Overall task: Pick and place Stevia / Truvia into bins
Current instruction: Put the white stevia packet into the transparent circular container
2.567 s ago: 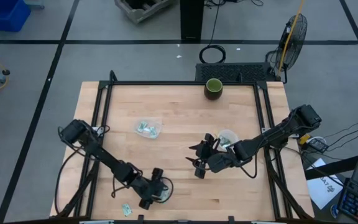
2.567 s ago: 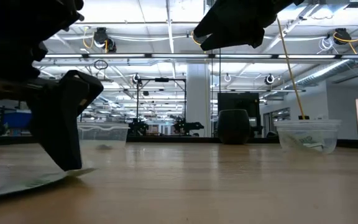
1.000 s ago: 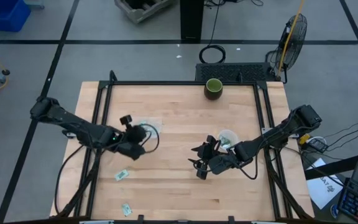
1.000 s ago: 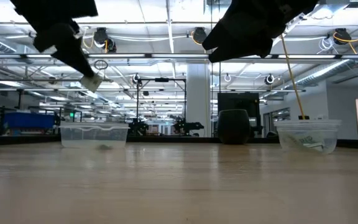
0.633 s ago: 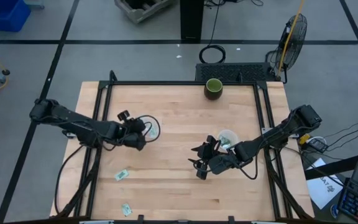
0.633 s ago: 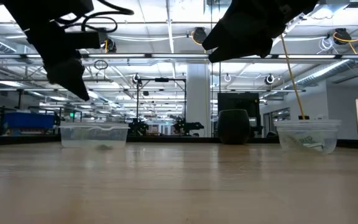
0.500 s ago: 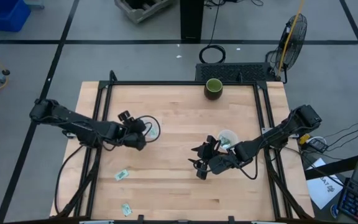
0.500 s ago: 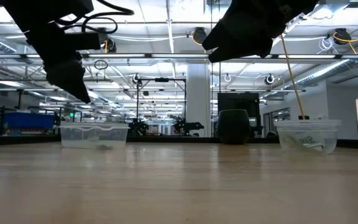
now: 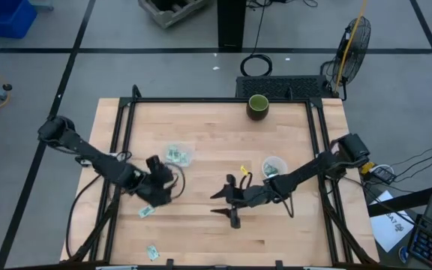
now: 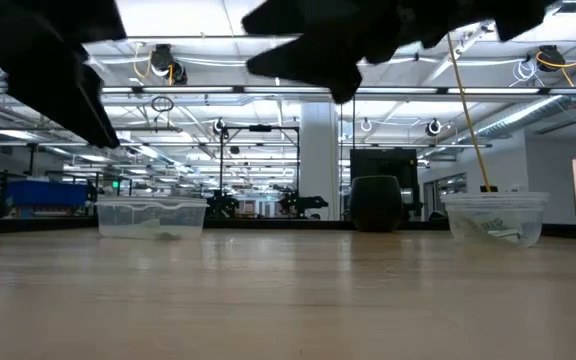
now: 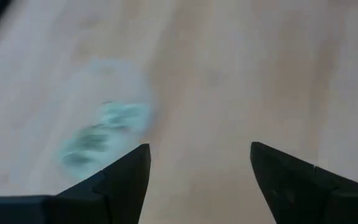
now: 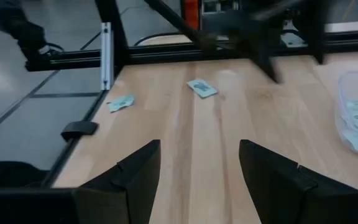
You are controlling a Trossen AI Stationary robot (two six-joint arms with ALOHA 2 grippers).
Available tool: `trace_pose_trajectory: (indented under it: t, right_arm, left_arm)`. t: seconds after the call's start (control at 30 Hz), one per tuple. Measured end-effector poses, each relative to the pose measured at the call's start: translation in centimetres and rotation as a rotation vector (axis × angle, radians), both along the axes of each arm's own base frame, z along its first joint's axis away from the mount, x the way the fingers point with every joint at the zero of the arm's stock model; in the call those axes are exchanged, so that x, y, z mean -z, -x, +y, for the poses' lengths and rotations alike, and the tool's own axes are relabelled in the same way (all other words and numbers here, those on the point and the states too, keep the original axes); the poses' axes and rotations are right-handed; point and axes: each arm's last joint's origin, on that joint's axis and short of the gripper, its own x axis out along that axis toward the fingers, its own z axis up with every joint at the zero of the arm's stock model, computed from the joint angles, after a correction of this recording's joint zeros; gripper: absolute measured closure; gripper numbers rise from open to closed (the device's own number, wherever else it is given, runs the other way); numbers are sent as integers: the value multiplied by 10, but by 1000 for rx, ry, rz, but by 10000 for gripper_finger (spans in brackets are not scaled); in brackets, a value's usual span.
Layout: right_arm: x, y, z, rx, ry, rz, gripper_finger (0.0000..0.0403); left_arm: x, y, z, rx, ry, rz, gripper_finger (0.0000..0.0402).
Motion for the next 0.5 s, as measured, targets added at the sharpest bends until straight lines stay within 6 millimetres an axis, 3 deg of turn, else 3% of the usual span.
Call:
trace_pose_trajectory:
  t: [0.17, 0.3, 0.5]
  right_arm:
    - [5, -3, -3, -4, 0, 14, 193]
    - [-1, 0, 1, -17, -11, -13, 193]
    - [-4, 1, 5, -28, -11, -30, 193]
  left_arm:
    - [1, 18, -32, 151, 115, 42, 136]
    - [5, 44, -46, 137, 154, 126, 149]
    - [27, 79, -56, 62, 223, 185, 173]
